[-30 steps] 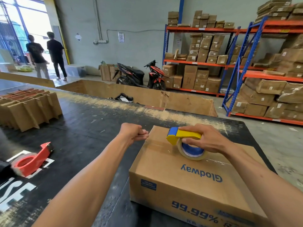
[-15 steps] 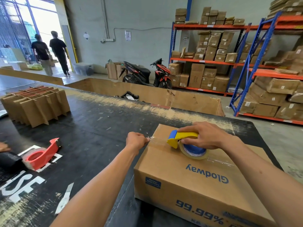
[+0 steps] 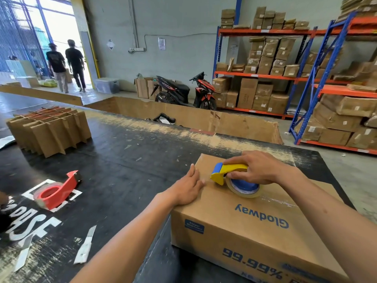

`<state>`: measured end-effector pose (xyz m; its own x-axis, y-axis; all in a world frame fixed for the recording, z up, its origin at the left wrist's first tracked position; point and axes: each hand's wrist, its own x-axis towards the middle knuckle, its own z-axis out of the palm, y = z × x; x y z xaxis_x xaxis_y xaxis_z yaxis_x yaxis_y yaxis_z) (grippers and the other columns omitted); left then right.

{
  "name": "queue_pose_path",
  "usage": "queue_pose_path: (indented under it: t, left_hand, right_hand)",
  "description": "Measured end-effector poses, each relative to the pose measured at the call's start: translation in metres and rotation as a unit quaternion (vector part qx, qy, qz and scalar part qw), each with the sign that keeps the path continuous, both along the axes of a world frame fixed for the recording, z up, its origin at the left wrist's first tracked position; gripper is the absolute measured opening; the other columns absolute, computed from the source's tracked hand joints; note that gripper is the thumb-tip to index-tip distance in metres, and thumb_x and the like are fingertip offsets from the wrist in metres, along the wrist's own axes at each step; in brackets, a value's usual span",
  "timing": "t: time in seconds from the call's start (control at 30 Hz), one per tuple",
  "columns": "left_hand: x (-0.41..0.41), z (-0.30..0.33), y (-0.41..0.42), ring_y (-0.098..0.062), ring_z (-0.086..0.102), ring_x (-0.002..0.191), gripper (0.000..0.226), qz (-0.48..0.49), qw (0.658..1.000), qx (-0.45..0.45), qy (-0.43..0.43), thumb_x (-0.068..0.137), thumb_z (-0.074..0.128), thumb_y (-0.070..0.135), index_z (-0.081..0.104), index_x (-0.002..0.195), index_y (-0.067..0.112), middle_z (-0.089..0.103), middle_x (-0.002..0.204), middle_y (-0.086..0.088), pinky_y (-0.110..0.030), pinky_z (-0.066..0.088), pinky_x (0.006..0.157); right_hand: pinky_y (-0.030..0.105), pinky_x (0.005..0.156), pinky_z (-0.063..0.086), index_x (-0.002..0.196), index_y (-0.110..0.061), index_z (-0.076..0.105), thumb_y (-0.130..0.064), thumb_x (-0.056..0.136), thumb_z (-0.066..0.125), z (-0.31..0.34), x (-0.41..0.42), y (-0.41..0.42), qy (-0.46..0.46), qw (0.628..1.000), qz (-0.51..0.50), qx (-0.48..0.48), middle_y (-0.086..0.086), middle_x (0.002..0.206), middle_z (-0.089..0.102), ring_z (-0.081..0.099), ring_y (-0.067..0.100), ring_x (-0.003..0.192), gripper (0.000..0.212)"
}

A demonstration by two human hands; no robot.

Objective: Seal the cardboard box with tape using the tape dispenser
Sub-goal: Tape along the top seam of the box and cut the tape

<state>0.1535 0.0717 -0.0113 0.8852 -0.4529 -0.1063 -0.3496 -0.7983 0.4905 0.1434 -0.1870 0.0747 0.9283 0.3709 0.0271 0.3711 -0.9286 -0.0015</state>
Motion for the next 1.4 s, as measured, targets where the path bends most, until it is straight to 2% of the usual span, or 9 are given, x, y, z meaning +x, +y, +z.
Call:
queue_pose_path:
  t: [0.17, 0.3, 0.5, 0.77, 0.9, 1.03, 1.13, 1.3, 1.4]
  left_hand:
    - [0.0, 0.001, 0.002, -0.022, 0.007, 0.152, 0.068, -0.003, 1.0, -0.01, 0.015, 0.106, 0.027, 0.045, -0.001, 0.158, 0.01, -0.016, 0.165, -0.005, -0.03, 0.009, 0.12]
    - [-0.002, 0.0, 0.001, -0.021, 0.007, 0.152, 0.068, -0.002, 1.0, -0.015, 0.023, 0.106, 0.027, 0.044, -0.003, 0.158, 0.01, -0.018, 0.164, -0.003, -0.029, 0.009, 0.119]
    - [-0.002, 0.001, 0.001, -0.019, 0.003, 0.152, 0.068, 0.006, 0.999, -0.026, 0.035, 0.107, 0.03, 0.041, -0.002, 0.157, 0.01, -0.016, 0.165, -0.004, -0.024, 0.003, 0.117]
    - [-0.006, 0.005, -0.001, -0.022, 0.001, 0.153, 0.068, 0.003, 0.999, -0.029, 0.031, 0.106, 0.028, 0.042, -0.003, 0.157, 0.011, -0.015, 0.165, -0.003, -0.032, 0.003, 0.121]
    - [-0.006, 0.004, -0.004, -0.029, 0.0, 0.153, 0.088, 0.005, 0.995, 0.084, -0.046, 0.095, 0.023, 0.069, 0.001, 0.158, 0.011, -0.011, 0.165, -0.01, -0.046, 0.002, 0.123]
    - [-0.011, 0.016, -0.027, -0.03, -0.013, 0.151, 0.115, -0.047, 0.978, 0.148, -0.139, 0.076, 0.021, 0.092, -0.008, 0.157, 0.017, -0.018, 0.163, -0.012, -0.051, -0.006, 0.122]
    - [-0.023, 0.019, -0.06, -0.025, -0.012, 0.152, 0.114, -0.096, 0.981, 0.127, -0.11, 0.073, 0.027, 0.093, -0.008, 0.157, 0.025, -0.018, 0.164, -0.006, -0.05, -0.003, 0.122]
    - [-0.025, 0.003, -0.077, -0.026, -0.006, 0.153, 0.108, -0.097, 0.981, 0.145, -0.089, 0.073, 0.026, 0.094, 0.004, 0.157, 0.032, -0.006, 0.166, -0.004, -0.052, -0.003, 0.121]
    - [-0.024, 0.002, -0.075, -0.024, -0.006, 0.153, 0.106, -0.095, 0.98, 0.148, -0.09, 0.073, 0.025, 0.094, 0.005, 0.157, 0.033, -0.005, 0.167, -0.002, -0.051, -0.003, 0.122]
  right_hand:
    - [0.043, 0.084, 0.049, 0.138, -0.064, 0.043, -0.099, 0.069, 0.029, 0.0, 0.005, 0.001, 0.016, 1.0, 0.007, 0.001, -0.007, 0.1, 0.058, 0.056, 0.019, 0.095, 0.078]
    - [0.044, 0.084, 0.049, 0.132, -0.068, 0.047, -0.099, 0.073, 0.021, 0.001, 0.007, 0.002, 0.022, 0.999, 0.014, 0.02, -0.004, 0.097, 0.06, 0.057, 0.019, 0.092, 0.072]
    - [0.037, 0.081, 0.046, 0.135, -0.064, 0.049, -0.09, 0.081, 0.031, 0.008, -0.004, -0.007, 0.03, 0.999, 0.019, 0.03, -0.011, 0.096, 0.058, 0.053, 0.01, 0.091, 0.063]
    - [0.03, 0.071, 0.038, 0.131, -0.074, 0.042, -0.094, 0.076, 0.028, 0.018, -0.049, -0.079, 0.052, 0.998, -0.026, 0.004, -0.011, 0.094, 0.055, 0.052, 0.009, 0.089, 0.06]
    - [0.036, 0.083, 0.044, 0.134, -0.072, 0.042, -0.092, 0.077, 0.034, 0.014, -0.051, -0.082, 0.081, 0.995, -0.053, 0.002, -0.013, 0.095, 0.051, 0.051, 0.01, 0.091, 0.061]
    - [0.031, 0.094, 0.041, 0.129, -0.057, 0.062, -0.065, 0.088, 0.062, 0.026, -0.044, -0.073, 0.146, 0.983, -0.068, 0.086, -0.03, 0.101, 0.051, 0.051, 0.009, 0.106, 0.042]
    - [0.028, 0.085, 0.041, 0.124, -0.058, 0.065, -0.061, 0.088, 0.063, 0.026, -0.041, -0.064, 0.142, 0.984, -0.063, 0.083, -0.03, 0.098, 0.052, 0.053, 0.01, 0.103, 0.036]
    - [0.029, 0.071, 0.036, 0.127, -0.06, 0.061, -0.077, 0.079, 0.062, 0.015, -0.048, -0.062, 0.093, 0.992, -0.057, 0.064, -0.025, 0.091, 0.046, 0.047, 0.004, 0.086, 0.05]
    - [0.029, 0.071, 0.039, 0.124, -0.063, 0.061, -0.078, 0.078, 0.062, 0.012, -0.054, -0.068, 0.065, 0.992, -0.067, 0.081, -0.025, 0.092, 0.05, 0.049, 0.006, 0.087, 0.049]
